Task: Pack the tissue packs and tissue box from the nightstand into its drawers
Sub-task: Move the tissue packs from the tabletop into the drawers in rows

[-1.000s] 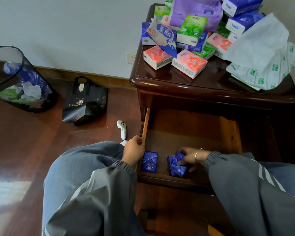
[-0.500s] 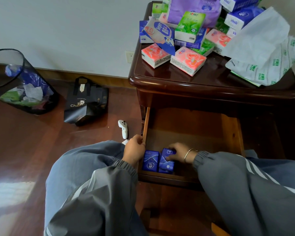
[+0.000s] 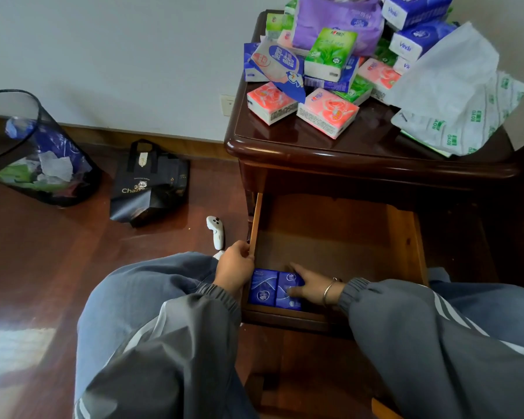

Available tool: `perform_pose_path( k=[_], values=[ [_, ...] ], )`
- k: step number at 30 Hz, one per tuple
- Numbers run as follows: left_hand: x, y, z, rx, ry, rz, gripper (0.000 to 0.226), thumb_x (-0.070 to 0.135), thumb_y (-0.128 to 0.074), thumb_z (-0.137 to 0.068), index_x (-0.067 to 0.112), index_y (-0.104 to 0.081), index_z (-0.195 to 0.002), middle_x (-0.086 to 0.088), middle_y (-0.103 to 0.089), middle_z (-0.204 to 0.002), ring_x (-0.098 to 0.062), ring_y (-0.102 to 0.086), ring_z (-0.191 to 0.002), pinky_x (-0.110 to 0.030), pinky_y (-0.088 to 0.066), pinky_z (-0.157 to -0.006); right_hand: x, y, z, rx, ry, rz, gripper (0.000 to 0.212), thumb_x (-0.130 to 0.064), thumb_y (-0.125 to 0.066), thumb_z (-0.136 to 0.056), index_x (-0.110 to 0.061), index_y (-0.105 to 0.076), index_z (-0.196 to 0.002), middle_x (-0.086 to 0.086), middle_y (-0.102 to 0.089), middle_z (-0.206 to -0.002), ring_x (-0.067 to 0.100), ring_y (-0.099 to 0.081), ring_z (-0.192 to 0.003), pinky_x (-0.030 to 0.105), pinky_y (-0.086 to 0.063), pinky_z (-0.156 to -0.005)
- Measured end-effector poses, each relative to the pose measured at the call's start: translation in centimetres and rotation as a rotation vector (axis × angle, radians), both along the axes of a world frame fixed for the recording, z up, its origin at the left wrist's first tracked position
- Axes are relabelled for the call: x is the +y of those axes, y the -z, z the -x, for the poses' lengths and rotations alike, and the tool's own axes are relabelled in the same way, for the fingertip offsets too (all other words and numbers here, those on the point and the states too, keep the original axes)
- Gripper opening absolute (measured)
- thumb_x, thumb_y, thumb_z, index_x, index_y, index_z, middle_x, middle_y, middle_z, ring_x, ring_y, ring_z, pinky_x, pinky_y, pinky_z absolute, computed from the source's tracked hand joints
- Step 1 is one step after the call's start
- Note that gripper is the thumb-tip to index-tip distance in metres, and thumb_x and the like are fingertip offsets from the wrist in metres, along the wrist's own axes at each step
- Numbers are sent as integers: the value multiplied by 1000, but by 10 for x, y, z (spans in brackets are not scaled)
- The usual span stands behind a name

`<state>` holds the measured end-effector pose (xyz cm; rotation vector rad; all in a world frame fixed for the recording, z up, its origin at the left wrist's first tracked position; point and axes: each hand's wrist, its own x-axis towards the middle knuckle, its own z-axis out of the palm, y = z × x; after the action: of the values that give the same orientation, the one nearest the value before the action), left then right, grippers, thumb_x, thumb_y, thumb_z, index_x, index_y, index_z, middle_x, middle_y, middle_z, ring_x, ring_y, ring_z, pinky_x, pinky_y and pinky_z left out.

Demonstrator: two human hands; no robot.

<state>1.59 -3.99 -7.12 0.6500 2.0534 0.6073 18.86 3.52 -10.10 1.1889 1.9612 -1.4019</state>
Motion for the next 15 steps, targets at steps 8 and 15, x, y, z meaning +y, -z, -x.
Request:
perform_pose_path(
  k=[8, 15],
  values=[
    [2, -19, -13, 150, 88, 31, 30, 19, -44, -97, 8, -57, -121, -13, -64, -118, -29, -58, -110, -30, -42, -86, 1, -83, -16, 148, -122, -269, 53, -31, -57, -91, -20, -40, -139, 4, -34, -149, 17, -34, -135, 19, -25, -105],
    [21, -97, -14, 354, -107, -375, 22, 11, -48, -93, 11, -62, -109, -13, -65, -114, -29, -59, -106, -39, -42, -98, 45, -227, -82, 637, 138, -1132, 25, -11, -62, -85, -14, -65, -109, 2, -64, -112, 17, -57, -109, 19, -36, -98]
  ],
)
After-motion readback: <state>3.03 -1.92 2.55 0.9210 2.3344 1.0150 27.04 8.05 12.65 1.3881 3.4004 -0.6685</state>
